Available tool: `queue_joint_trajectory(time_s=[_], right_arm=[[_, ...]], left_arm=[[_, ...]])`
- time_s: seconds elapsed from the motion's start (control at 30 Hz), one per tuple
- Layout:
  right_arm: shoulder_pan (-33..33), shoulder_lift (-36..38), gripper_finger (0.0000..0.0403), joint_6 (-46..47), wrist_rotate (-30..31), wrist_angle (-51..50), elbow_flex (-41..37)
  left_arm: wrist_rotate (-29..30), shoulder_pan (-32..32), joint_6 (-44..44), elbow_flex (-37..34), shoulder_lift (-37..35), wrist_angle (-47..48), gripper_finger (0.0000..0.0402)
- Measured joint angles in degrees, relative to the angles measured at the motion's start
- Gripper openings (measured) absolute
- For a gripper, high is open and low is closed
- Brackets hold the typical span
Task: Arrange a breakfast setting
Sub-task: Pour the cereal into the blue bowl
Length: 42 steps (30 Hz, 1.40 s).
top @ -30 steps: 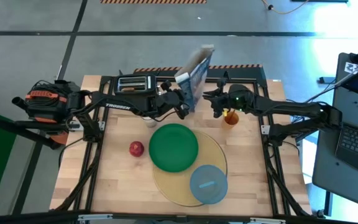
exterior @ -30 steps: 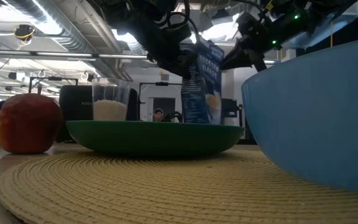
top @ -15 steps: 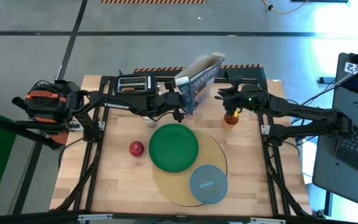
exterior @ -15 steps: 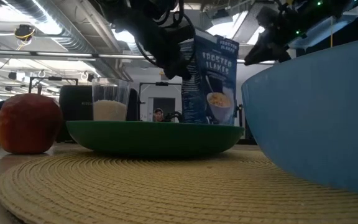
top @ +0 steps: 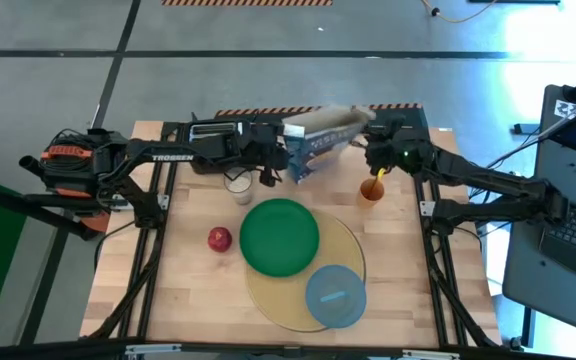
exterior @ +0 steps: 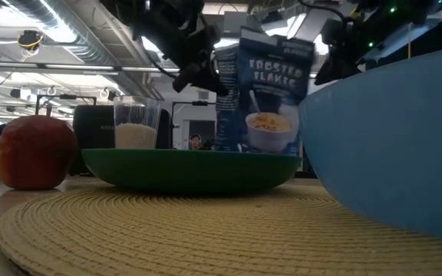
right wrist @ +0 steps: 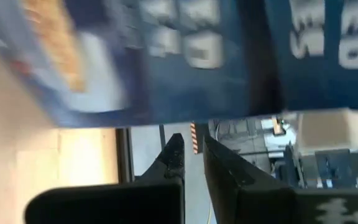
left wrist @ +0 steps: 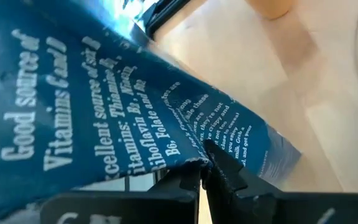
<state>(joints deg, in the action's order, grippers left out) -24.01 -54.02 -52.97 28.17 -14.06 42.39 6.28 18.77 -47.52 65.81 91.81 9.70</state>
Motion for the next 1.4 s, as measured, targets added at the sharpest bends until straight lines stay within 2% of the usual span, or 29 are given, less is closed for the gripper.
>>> queue_joint_trajectory(time_s=[0.2, 0.37, 0.5, 0.97, 1.2, 1.4], right_arm=[[-9.35, -0.93, 0.003, -0.29, -5.38, 2.85, 0.0], [-15.02, -3.82, 0.003, -0.84, -19.94, 7.18, 0.0], [-15.39, -7.12, 0.003, -0.25, -26.12, 8.09, 0.0], [-15.43, -8.53, 0.003, 0.19, -32.79, 7.57, 0.02], [-15.34, -8.5, 0.003, 1.99, -36.63, 5.71, 0.02], [-15.3, -8.5, 0.003, 2.07, -37.32, 4.87, 0.0]], left_arm=[[-0.75, 2.07, 0.91, 0.04, -0.13, 1.39, 0.0], [-2.78, 2.8, 0.72, 0.02, -0.13, 0.99, 0.0], [-3.07, 2.9, 0.49, -0.01, -0.07, 0.39, 0.0001], [2.77, 2.97, 5.41, -0.07, -0.04, -0.26, 0.0048], [7.76, 2.99, 8.25, -0.12, 0.04, 0.09, 0.0117], [10.96, 2.82, 8.47, -0.12, 0.04, 2.55, 0.0169]])
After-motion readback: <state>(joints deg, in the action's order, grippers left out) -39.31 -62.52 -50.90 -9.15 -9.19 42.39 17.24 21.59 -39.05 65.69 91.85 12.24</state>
